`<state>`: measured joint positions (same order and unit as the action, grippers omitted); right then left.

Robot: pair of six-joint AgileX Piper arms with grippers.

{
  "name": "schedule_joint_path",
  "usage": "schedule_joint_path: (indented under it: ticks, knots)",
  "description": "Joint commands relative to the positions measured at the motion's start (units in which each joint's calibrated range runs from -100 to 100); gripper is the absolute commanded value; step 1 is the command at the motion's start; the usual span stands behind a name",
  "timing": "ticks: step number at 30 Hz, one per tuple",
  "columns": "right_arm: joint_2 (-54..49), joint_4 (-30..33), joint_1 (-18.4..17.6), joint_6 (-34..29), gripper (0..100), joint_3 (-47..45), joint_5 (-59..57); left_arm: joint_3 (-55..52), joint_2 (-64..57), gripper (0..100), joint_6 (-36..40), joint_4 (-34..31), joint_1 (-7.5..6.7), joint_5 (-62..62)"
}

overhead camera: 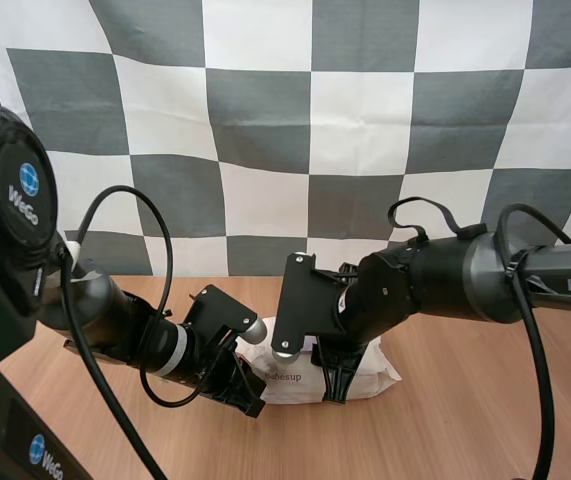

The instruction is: Open the wet wipes lid

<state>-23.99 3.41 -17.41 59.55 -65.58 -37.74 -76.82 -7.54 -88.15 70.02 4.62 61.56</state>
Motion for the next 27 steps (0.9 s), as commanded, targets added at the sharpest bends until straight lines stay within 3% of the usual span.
schedule_joint_path:
  ticks: [1,4,10,12,16,17,27]
  knots:
    - [0.0,0.0,0.0,0.0,64,0.0,0.7,0.0,-0.1,13,0.1,-0.2,0.01,0.0]
    - [0.0,0.0,0.0,0.0,63,0.0,2.8,0.0,-0.1,13,0.1,-0.2,0.01,0.0]
    - [0.0,0.0,0.0,0.0,50,0.0,6.1,0.0,-0.1,13,0.1,-0.3,0.01,0.0]
    - [0.0,0.0,0.0,0.0,40,0.0,6.9,0.0,-0.1,13,0.1,-0.3,0.01,0.0]
    - [0.0,0.0,0.0,0.0,3,0.0,7.5,0.0,-0.1,13,0.1,-1.1,0.01,0.0]
    - [0.0,0.0,0.0,0.0,0,0.0,7.9,0.0,-0.1,13,0.1,-1.4,0.01,0.0]
    - [0.1,-0.1,0.0,-0.3,0,0.0,17.2,0.0,-0.1,13,0.1,-1.5,0.01,2.0]
